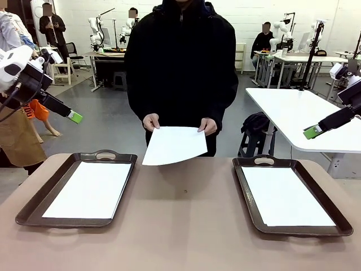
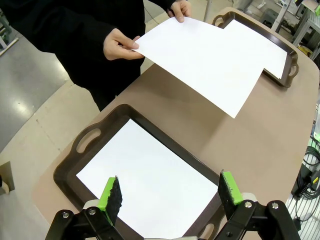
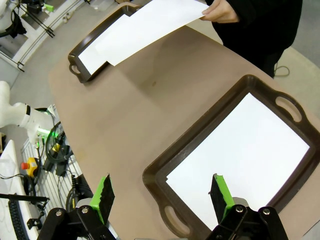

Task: Sort the A4 documents.
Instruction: Receive the A4 Paper.

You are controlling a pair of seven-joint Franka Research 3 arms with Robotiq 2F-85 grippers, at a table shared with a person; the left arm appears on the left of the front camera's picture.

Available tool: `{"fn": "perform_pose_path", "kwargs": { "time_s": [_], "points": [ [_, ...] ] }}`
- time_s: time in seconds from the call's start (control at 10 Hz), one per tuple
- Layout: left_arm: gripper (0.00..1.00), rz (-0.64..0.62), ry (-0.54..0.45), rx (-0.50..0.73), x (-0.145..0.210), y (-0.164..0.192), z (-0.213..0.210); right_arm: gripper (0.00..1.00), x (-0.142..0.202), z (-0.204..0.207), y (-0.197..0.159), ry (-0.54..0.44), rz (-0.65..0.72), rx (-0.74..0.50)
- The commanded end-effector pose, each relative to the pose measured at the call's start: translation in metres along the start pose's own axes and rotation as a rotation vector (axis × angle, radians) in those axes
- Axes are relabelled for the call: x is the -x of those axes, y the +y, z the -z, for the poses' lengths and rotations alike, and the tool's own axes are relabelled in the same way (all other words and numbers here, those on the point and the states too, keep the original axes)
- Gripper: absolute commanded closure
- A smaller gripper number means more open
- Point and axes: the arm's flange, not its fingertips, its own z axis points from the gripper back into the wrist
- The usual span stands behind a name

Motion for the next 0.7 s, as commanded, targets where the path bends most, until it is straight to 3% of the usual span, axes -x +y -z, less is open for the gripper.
{"fn": "perform_pose_path", "kwargs": {
  "time_s": [0.0,0.6],
  "points": [
    [0.0,0.007,-0.002,0.002,-0.0003,-0.0008,-0.0005,0.0,0.0004,0.0008,0.0001,-0.004,-0.006,-0.008],
    [0.0,0.007,-0.002,0.002,-0.0003,-0.0008,-0.0005,0.0,0.0004,0.0008,0.0001,-0.004,-0.006,-0.008]
  ]
}}
